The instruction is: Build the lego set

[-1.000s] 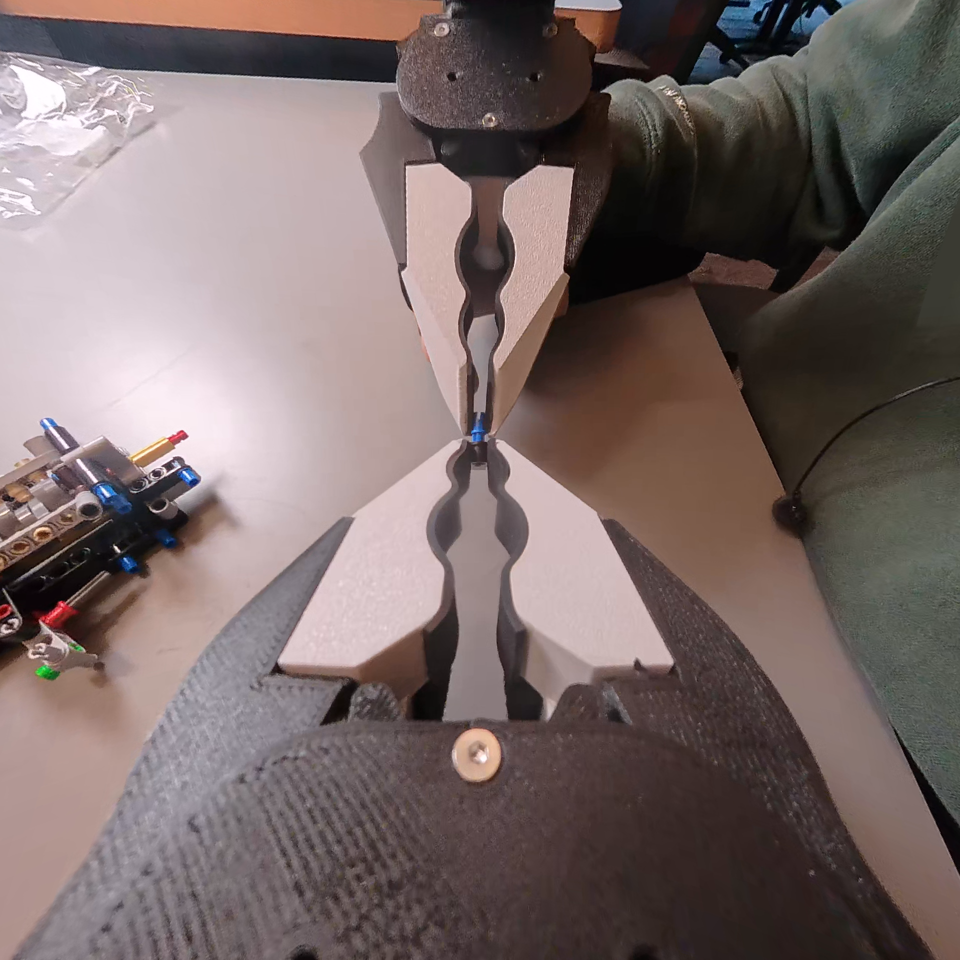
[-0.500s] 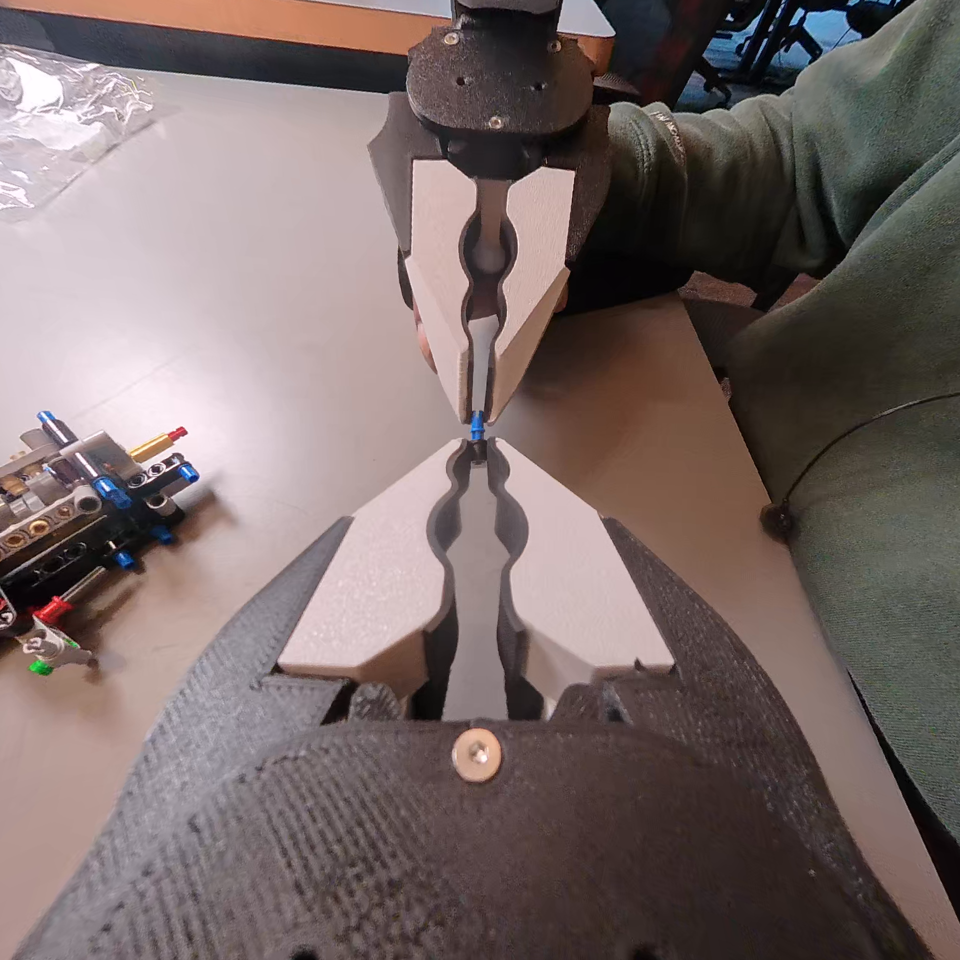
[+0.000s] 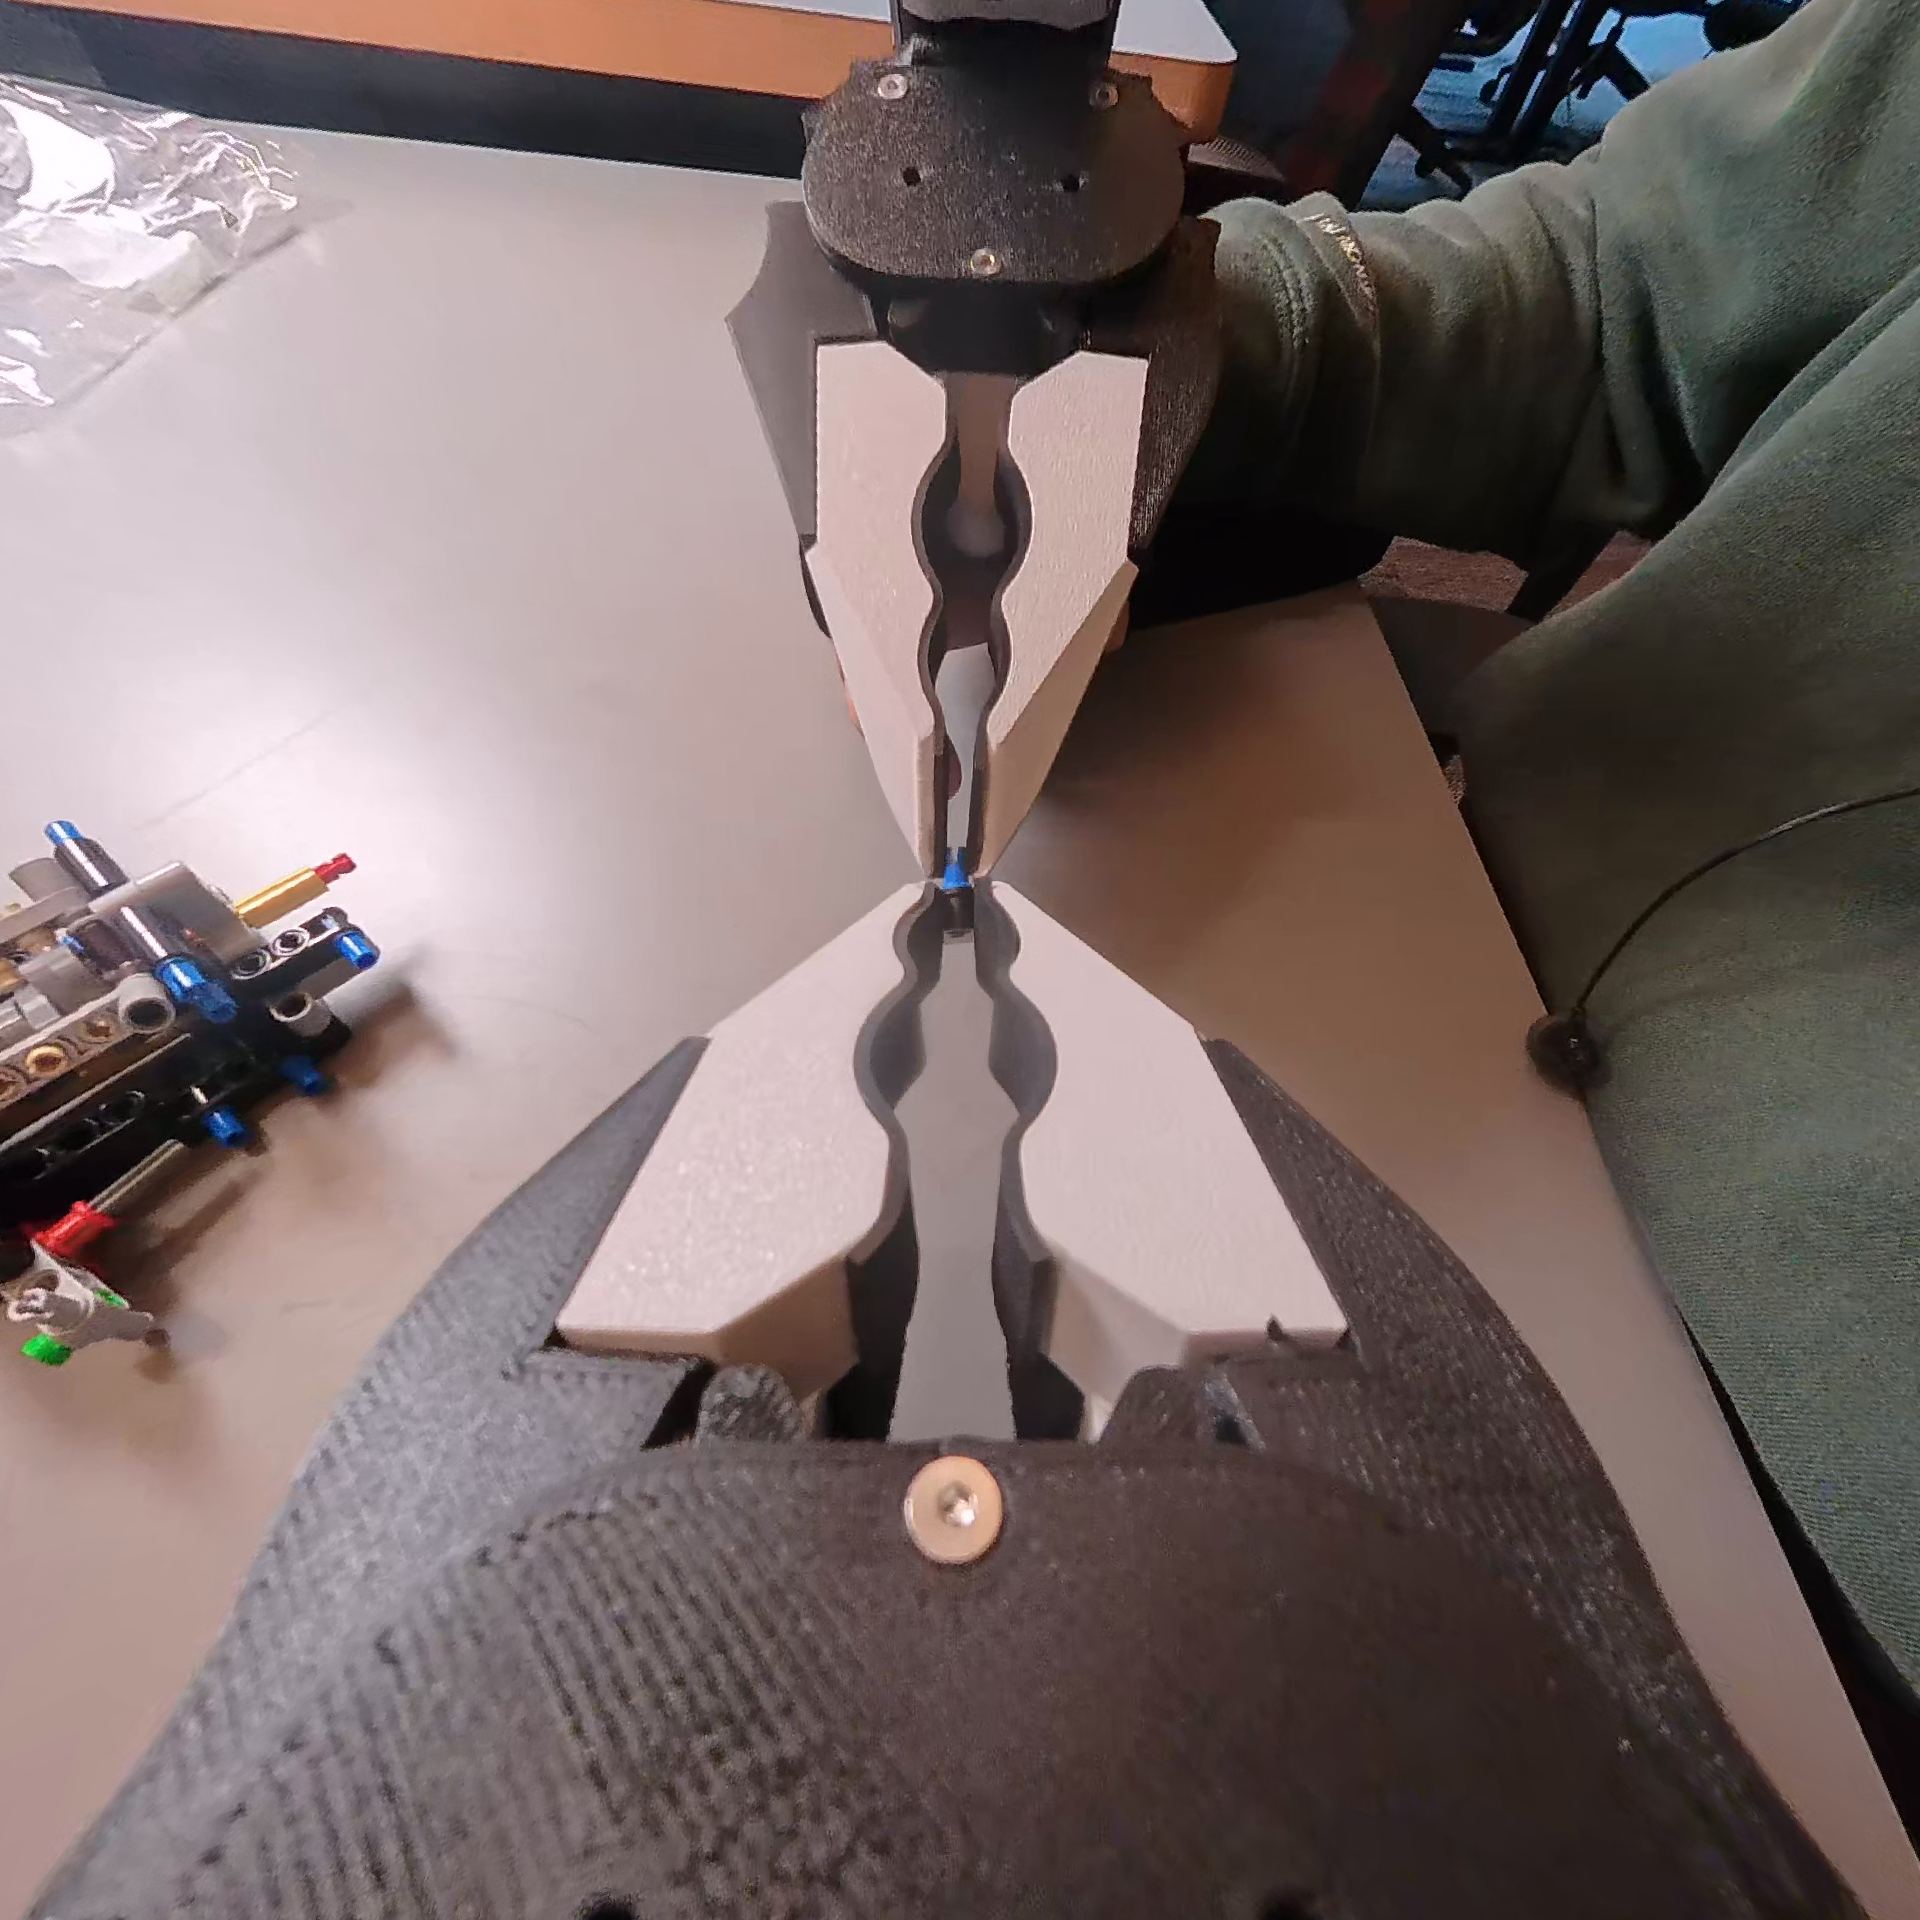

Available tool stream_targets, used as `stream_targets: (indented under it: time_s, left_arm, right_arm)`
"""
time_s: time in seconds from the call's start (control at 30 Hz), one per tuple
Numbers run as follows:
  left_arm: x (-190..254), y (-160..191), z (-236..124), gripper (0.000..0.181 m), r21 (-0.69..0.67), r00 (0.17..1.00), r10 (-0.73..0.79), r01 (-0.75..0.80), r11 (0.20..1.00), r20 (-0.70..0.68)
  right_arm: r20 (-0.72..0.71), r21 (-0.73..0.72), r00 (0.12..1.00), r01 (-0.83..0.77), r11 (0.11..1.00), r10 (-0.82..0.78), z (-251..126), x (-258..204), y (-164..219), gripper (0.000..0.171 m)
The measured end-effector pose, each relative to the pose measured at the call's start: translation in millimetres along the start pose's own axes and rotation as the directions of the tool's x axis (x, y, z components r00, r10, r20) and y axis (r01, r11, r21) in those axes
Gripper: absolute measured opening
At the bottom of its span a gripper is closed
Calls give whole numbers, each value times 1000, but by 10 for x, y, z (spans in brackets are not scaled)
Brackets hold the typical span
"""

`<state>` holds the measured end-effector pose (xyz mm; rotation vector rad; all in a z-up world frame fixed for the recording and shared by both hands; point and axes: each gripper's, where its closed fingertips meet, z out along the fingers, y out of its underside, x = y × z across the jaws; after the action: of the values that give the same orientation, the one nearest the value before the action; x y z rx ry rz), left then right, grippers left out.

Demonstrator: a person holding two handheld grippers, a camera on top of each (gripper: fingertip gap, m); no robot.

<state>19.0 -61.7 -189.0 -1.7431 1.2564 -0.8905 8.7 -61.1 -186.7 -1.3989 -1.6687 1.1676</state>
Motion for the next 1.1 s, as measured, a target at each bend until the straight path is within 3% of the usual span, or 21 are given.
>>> stream_targets:
  time_s: [0.23,0.43,0.7,0.83,1.1]
  left_arm:
    - [-6,51,10,4,-17,1000,-5,5,1000,-16]
    - [-45,-42,-58,4,49,999,-29,30,998,-16]
    - [-80,-192,-178,4,153,996,-83,88,984,-35]
    - [-33,-198,-148,4,155,995,-85,93,984,-55]
    - [-99,-330,-219,6,272,987,-147,161,949,-71]
  right_arm:
    - [3,-11,1000,-12,1000,13,29,6,37,3]
    - [-22,67,1000,-14,998,16,-9,51,-84,4]
    - [-21,50,1000,-10,999,11,8,51,-45,21]
    - [-25,34,1000,11,999,-10,58,22,-27,7]
    - [-30,117,999,-27,993,30,-27,72,-170,6]
